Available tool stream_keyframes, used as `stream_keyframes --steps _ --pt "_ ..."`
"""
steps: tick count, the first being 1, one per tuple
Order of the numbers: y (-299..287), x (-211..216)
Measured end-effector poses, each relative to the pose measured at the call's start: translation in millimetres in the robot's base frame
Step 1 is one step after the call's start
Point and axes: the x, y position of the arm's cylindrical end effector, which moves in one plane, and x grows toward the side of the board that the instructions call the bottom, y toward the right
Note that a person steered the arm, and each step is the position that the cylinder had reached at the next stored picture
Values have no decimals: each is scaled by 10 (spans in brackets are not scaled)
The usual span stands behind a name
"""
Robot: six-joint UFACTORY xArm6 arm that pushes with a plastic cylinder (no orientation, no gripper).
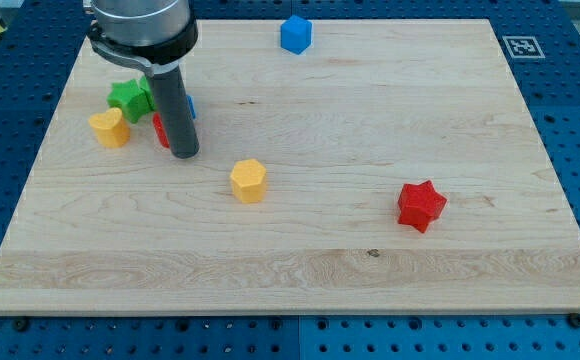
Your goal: Move the red circle slightly left
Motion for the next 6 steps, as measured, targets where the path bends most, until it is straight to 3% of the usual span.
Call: stream_keyframes --steps 2,6 --pt "150 -356" --pt "-260 -383"
